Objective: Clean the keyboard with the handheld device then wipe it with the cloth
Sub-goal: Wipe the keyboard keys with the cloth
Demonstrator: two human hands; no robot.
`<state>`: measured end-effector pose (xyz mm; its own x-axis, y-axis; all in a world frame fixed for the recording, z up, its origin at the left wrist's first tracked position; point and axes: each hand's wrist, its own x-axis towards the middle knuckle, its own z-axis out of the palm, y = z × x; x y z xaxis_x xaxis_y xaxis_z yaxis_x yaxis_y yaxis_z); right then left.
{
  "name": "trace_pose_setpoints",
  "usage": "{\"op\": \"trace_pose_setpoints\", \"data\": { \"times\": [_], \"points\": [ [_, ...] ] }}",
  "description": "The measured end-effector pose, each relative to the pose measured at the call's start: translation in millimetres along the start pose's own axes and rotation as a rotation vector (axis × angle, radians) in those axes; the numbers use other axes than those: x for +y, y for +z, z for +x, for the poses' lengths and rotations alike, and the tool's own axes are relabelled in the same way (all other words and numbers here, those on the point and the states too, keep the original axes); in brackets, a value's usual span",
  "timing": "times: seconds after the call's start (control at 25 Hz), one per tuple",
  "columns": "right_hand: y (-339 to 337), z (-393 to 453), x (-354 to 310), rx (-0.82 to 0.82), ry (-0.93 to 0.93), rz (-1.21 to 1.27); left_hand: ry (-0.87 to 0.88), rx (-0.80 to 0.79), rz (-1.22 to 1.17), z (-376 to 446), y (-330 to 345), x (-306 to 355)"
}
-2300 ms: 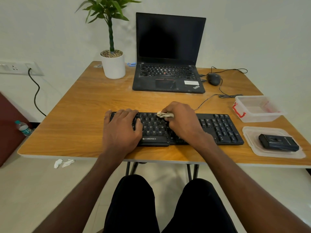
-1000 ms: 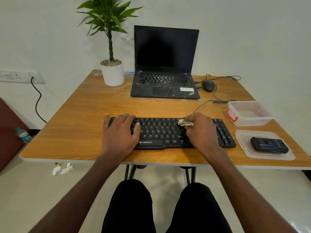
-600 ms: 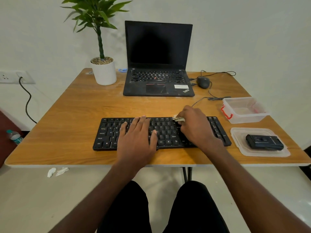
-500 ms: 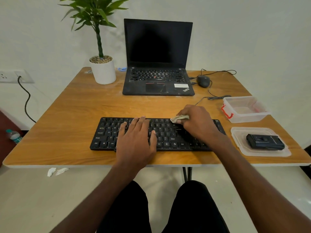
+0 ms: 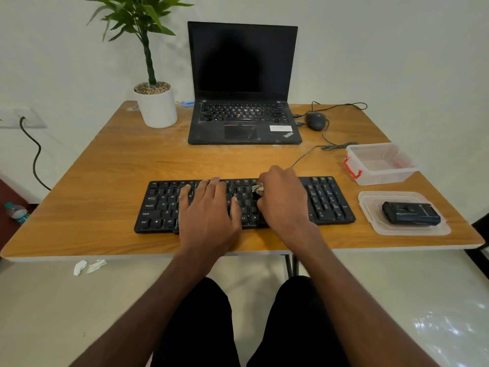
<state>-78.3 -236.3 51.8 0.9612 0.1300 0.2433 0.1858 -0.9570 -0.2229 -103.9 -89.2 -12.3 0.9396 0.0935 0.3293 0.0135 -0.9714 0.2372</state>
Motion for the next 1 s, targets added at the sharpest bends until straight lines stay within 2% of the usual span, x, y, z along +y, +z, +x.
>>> {"op": "trace_pose_setpoints", "data": {
  "times": [0.12, 0.2, 0.28, 0.6, 0.68, 0.76, 0.84, 0.92, 1.0],
  "points": [
    [0, 8, 22, 0.025, 0.143, 0.061, -0.016, 0.009, 0.014, 0, 1, -1],
    [-3, 10, 31, 0.018, 0.202, -0.043, -0.013, 0.013, 0.008, 1, 0, -1],
    [-3, 9, 24, 0.005, 0.184, -0.090, 0.004, 0.007, 0.013, 1, 0, 0],
    [0, 12, 30, 0.044, 0.089, -0.022, 0.002, 0.015, 0.029, 2, 2, -2],
    [4, 4, 37, 0.044, 0.067, 0.102, 0.001, 0.020, 0.024, 2, 3, -3],
    [-2, 3, 48, 0.046, 0.142, 0.348, 0.007, 0.014, 0.027, 2, 3, -2],
    [-15, 5, 64, 0.174, 0.210, 0.491, 0.010, -0.007, 0.038, 1, 2, -2],
    [-22, 6, 83, 0.255, 0.242, 0.557, 0.019, -0.027, 0.047, 1, 0, -3],
    [-22, 5, 93, 0.213, 0.224, 0.513, 0.024, -0.020, 0.029, 3, -2, 0]
  ]
}}
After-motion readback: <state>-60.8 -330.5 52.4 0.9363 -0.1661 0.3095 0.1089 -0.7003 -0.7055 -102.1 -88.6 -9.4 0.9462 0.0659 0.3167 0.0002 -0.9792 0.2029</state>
